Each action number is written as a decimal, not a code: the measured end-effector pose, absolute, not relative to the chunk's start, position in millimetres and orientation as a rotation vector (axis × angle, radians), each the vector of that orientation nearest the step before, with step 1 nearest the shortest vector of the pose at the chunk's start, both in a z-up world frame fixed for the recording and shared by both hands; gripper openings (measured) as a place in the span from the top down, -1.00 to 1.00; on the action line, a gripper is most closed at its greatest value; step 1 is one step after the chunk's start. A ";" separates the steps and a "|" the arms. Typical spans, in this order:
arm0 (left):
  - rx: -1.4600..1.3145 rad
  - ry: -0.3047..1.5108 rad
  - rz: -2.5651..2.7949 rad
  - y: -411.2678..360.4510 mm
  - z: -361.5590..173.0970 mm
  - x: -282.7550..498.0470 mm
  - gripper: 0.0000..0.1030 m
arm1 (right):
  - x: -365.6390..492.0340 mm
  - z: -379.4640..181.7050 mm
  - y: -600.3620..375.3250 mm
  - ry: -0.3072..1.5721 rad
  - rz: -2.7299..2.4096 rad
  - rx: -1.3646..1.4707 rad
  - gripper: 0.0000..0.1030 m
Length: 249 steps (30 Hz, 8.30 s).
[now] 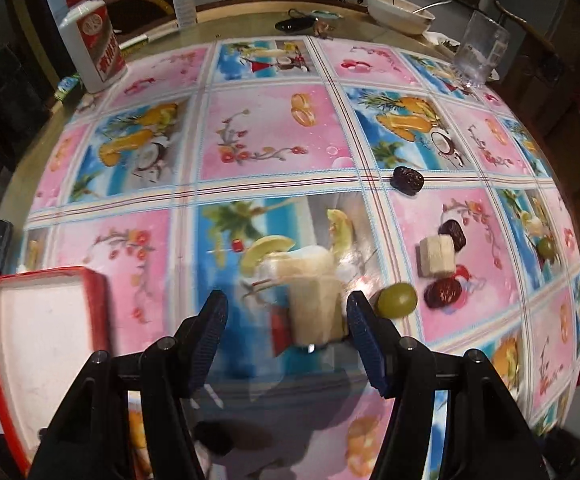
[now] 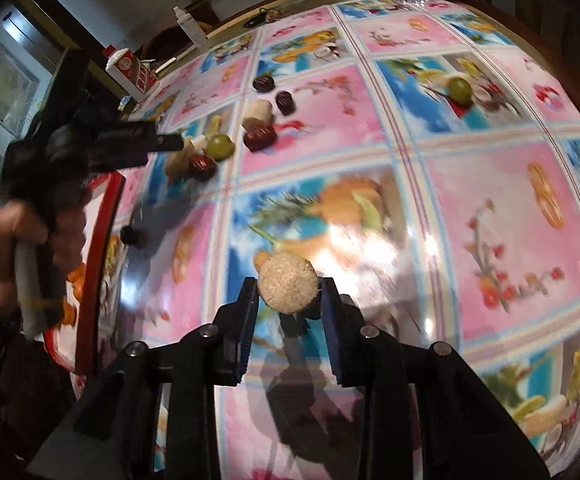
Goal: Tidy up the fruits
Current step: 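Grasp a round beige biscuit with the right tool while the left tool grasps a bread piece, then lower the biscuit and bread piece into the tray and open both tools, then grasp a green grape with the right tool while the left tool grasps another grape, then carry both green grapes to the tray and open both tools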
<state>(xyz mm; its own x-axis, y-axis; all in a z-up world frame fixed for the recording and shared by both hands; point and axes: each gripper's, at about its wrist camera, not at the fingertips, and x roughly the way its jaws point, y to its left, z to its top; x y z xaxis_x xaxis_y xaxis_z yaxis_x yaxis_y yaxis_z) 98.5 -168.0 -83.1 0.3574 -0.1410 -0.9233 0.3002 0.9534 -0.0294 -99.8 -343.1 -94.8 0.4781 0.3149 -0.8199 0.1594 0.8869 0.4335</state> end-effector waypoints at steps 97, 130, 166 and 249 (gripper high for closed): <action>0.135 1.171 0.010 89.8 -73.9 -19.0 0.40 | -1.7 -59.7 -52.1 1.103 0.535 0.110 0.35; 0.304 1.126 -0.286 -92.7 -64.0 -7.5 -0.23 | -51.4 -79.6 -337.1 1.055 0.022 0.411 0.04; 0.434 1.128 -0.603 -235.8 -94.8 86.9 0.06 | 24.1 -110.9 -501.3 1.040 -0.147 0.402 0.05; 0.175 1.083 -0.012 72.6 -51.6 -70.6 -0.12 | -73.6 -63.8 -54.8 1.179 0.579 0.118 -0.02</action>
<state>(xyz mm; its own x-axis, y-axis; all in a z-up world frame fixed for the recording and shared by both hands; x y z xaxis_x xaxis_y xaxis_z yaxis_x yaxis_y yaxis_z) -70.6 72.6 -51.6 0.4700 0.0756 -0.8794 0.0953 0.9861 0.1358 -73.6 -54.8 -63.8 0.2553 0.4851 -0.8364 -0.3652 0.8494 0.3811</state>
